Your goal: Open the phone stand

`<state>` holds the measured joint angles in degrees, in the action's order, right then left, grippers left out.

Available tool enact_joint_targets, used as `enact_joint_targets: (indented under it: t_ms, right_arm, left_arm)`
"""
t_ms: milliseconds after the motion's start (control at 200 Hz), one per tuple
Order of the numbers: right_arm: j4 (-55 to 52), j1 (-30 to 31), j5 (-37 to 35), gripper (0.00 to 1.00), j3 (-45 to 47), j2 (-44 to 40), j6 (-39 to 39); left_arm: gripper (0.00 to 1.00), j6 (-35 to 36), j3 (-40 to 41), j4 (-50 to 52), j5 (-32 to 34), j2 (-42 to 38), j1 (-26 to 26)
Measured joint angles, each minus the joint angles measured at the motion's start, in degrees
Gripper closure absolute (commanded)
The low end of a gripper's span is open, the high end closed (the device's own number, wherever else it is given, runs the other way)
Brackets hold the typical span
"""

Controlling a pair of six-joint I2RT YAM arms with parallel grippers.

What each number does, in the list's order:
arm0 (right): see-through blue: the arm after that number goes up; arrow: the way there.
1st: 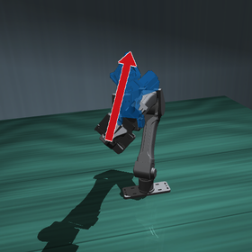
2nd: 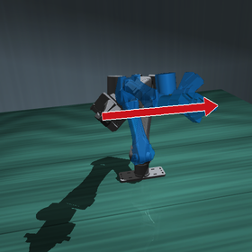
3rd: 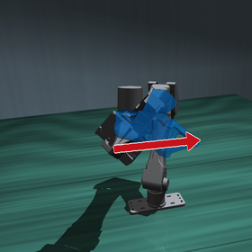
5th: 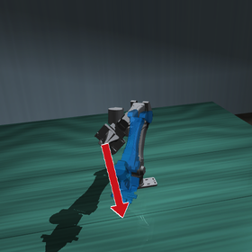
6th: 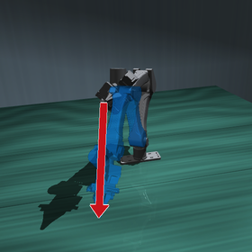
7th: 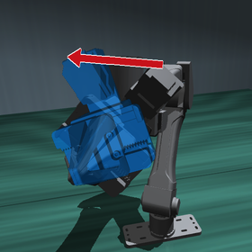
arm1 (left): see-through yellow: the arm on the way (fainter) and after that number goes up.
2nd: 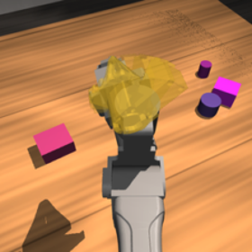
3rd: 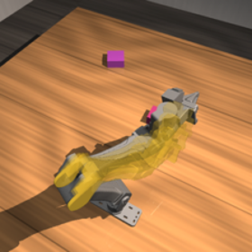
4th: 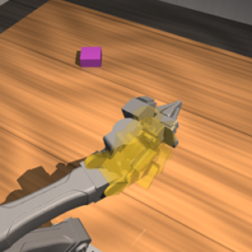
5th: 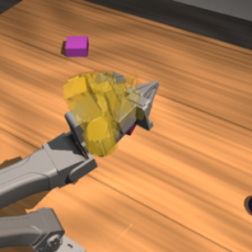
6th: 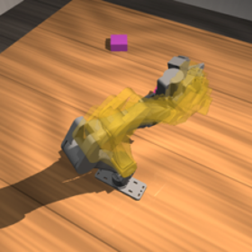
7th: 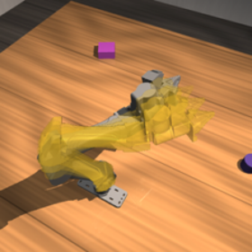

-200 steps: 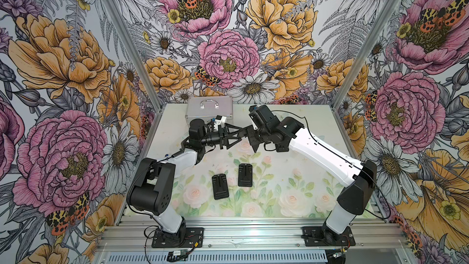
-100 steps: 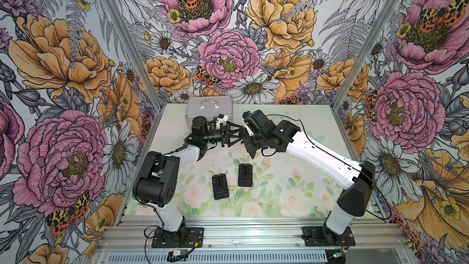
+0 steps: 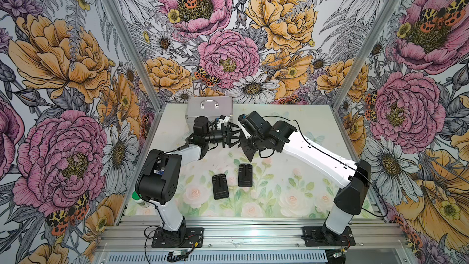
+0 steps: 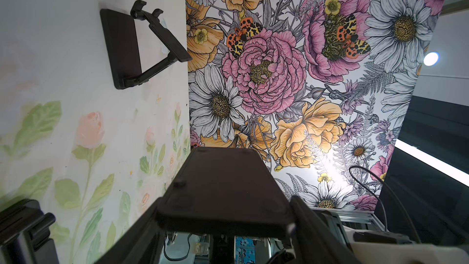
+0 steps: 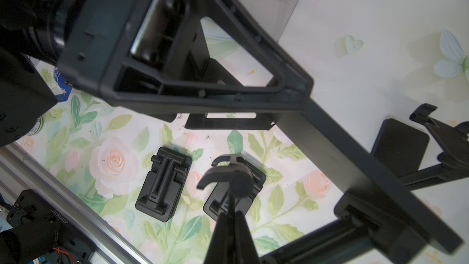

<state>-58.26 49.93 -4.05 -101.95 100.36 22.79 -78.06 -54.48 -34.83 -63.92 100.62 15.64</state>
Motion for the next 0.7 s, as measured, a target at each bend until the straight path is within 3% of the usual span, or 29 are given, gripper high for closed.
enact_joint_targets:
  t_ms: [300, 360, 450, 605, 700]
  right_arm:
    - [-0.57, 0.00, 1.01, 1.00, -0.98, 0.72, -0.44]
    - [-0.76, 0.00, 1.11, 1.00, -1.09, 0.74, -0.63]
    - [-1.11, -0.02, 2.10, 1.00, -1.46, 0.74, -0.85]
    - [-1.36, -0.17, 7.98, 1.00, -4.61, 0.42, -0.83]
    - [-1.36, -3.56, 11.28, 1.00, -4.94, -0.83, -0.70]
  left_arm:
    - [0.36, 0.00, 0.00, 0.37, 0.04, 0.00, 0.04]
    - [0.28, -0.02, 0.00, 0.37, 0.02, 0.00, 0.07]
    - [0.02, 0.55, -0.17, 0.33, 1.25, 0.00, 0.04]
    - [0.01, 0.96, -1.51, 0.98, 5.40, 0.20, -2.36]
    - [0.01, 2.10, -2.62, 3.06, 6.73, -0.52, -4.83]
